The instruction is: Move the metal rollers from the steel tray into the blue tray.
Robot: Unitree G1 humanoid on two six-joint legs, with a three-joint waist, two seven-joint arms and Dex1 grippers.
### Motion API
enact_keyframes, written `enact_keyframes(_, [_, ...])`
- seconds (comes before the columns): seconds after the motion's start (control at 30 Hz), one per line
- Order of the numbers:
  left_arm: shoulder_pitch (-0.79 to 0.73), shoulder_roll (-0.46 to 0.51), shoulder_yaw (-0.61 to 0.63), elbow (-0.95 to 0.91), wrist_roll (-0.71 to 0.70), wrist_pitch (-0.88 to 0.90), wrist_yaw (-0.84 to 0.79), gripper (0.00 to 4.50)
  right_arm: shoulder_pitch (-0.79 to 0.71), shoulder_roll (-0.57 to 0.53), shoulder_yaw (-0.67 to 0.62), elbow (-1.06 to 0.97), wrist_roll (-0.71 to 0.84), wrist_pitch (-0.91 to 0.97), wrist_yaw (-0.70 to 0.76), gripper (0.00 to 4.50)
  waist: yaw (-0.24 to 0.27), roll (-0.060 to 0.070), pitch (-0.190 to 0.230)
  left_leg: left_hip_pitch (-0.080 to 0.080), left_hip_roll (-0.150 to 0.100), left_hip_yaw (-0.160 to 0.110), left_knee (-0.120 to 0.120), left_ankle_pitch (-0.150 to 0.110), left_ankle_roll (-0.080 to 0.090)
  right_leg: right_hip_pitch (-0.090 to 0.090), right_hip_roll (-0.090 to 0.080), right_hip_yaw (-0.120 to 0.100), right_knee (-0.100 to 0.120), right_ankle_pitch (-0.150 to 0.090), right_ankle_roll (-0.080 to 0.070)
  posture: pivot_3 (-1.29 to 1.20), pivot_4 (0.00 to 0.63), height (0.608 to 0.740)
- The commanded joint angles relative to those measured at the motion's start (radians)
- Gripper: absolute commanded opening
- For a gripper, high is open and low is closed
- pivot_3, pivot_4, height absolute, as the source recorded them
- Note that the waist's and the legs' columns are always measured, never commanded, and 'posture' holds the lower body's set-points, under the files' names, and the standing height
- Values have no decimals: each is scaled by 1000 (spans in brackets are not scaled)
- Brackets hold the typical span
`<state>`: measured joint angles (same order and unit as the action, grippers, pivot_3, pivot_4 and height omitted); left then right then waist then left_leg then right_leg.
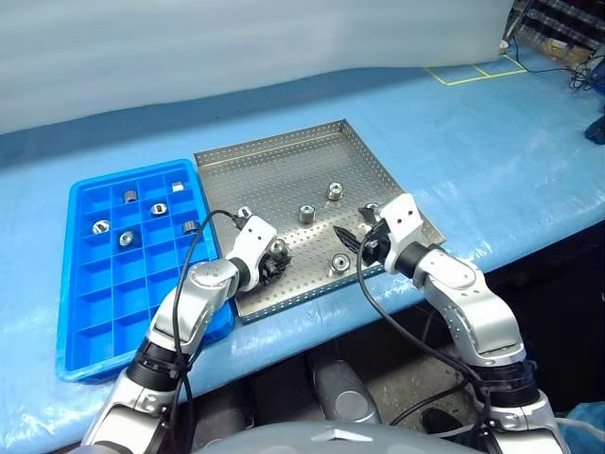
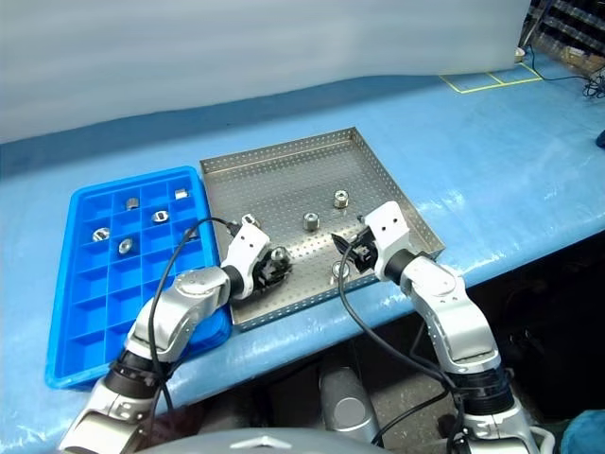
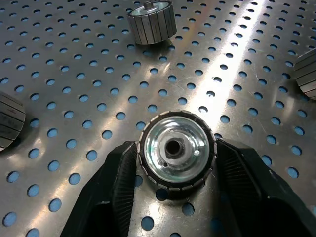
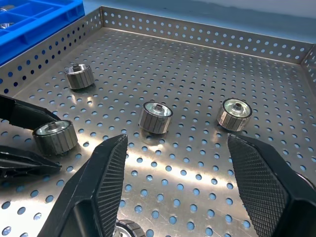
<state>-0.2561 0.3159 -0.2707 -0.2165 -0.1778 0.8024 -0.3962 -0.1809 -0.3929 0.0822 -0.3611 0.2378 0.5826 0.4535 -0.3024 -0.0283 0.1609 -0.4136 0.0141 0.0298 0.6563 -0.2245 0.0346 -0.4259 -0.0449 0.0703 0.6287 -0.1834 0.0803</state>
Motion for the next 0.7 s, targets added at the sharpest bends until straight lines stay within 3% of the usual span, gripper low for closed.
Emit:
enact_keyframes(0.03, [12,-9,32,-35,-22,-7,-13,2346,-10,1,14,-17,15,13,23,3408,-1,0,0,0,0,0,0,0,0,0,0,0,0,0,0,-303,150,740])
enact_keyframes(0.07, [14,-13,49,-45,-32,-6,-13,2080,-8,1,23,-18,25,18,37,3408,-2,0,0,0,0,0,0,0,0,0,0,0,0,0,0,-294,150,740])
enact_keyframes(0.7, [36,-31,136,-26,-55,7,21,2080,-52,17,81,22,9,7,57,3408,4,0,0,0,0,0,-1,0,0,-1,0,0,0,0,0,-263,150,740])
